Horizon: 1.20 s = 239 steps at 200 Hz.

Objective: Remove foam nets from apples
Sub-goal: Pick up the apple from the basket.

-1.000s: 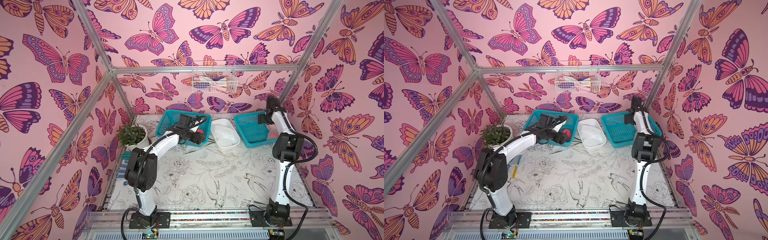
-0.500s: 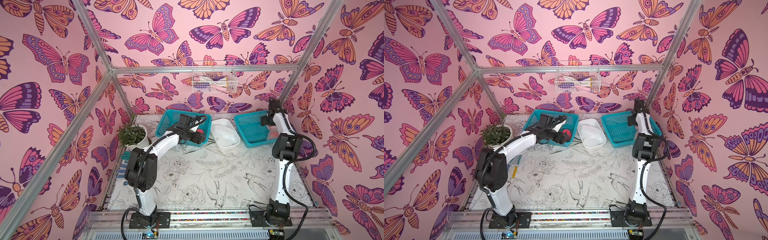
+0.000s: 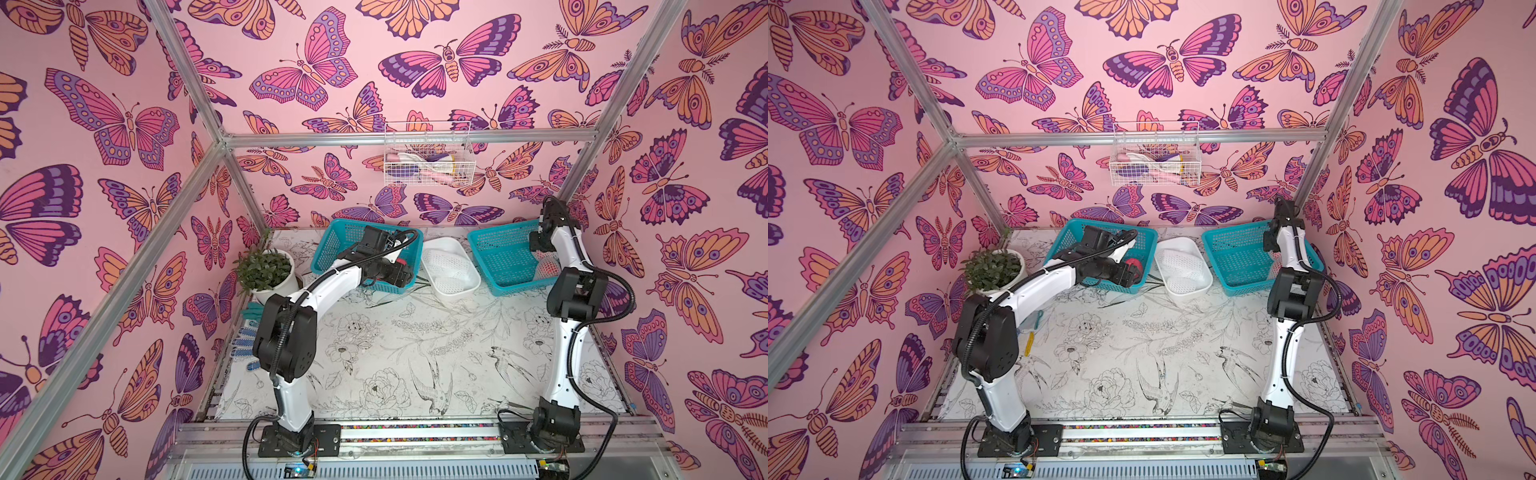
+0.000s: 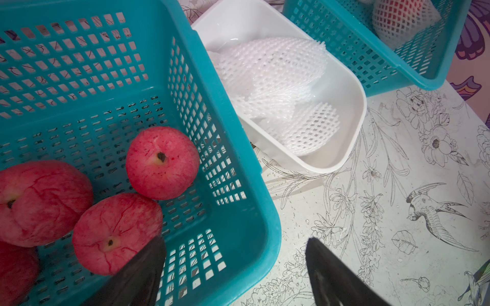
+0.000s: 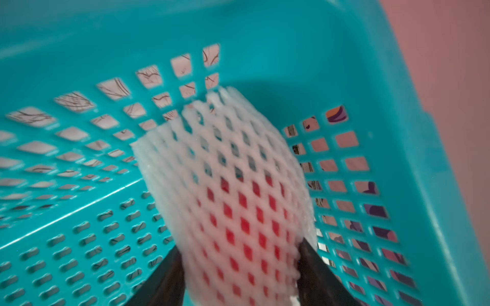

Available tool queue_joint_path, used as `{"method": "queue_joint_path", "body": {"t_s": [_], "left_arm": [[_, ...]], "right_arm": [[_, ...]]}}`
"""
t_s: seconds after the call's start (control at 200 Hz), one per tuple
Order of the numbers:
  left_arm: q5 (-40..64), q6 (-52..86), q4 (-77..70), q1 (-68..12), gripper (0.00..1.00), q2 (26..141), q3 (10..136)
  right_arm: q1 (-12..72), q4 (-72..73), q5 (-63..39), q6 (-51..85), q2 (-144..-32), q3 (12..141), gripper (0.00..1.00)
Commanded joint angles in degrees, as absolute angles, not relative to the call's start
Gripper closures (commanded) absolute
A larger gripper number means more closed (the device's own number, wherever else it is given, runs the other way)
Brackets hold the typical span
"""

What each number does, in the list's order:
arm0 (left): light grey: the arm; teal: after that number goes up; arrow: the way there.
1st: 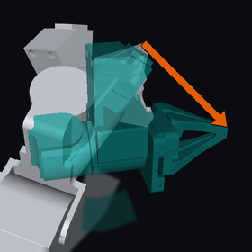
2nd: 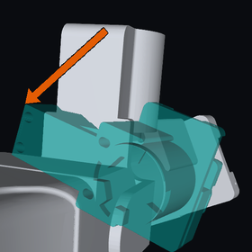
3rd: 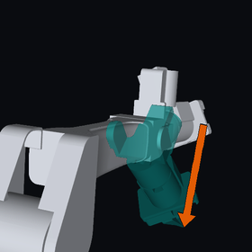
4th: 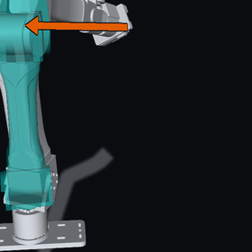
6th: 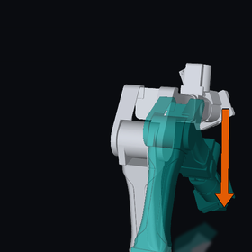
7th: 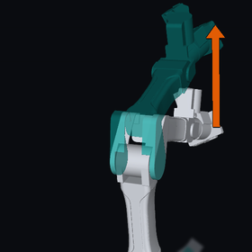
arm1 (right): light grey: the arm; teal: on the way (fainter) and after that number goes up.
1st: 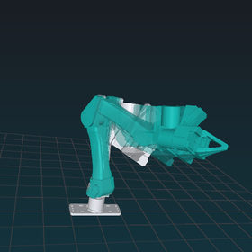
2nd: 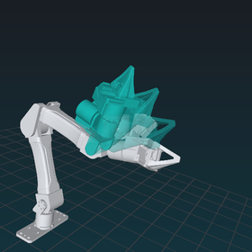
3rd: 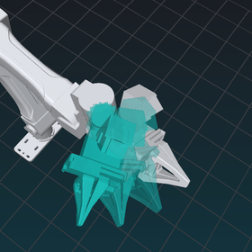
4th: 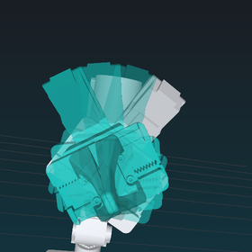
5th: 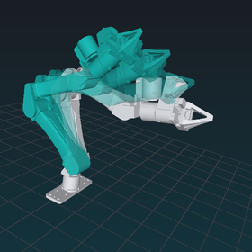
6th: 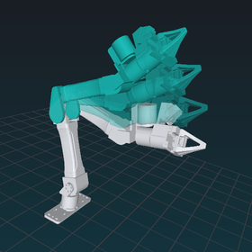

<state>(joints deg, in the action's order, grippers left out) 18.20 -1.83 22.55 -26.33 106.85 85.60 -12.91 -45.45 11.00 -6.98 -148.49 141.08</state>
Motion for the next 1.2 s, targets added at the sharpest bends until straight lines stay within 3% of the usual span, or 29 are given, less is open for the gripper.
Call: {"method": "queue_joint_path", "body": {"t_s": [0.0, 0.346, 0.601, 1.192], "left_arm": [[17.84, -1.52, 23.82, -26.56, 0.15, 107.5, 86.92], [18.11, -1.45, 23.69, -26.6, 0.15, 108.23, 87.18], [18.73, -1.23, 23.44, -26.56, 0.15, 109.19, 87.8], [17.88, -1.16, 24.39, -26.63, 0.15, 109.49, 88.49]], "right_arm": [[-12.11, -47.98, 2.84, -6.55, -147.33, 138.81, 0.38], [-11.29, -46.42, 1.14, -5.3, -139.61, 129.52, 0.33], [-11.33, -47.35, 5.59, -7.39, -141.99, 132.49, 0.0], [-11.23, -43.35, 10.15, -9.54, -149.95, 137.21, 0.01]]}}
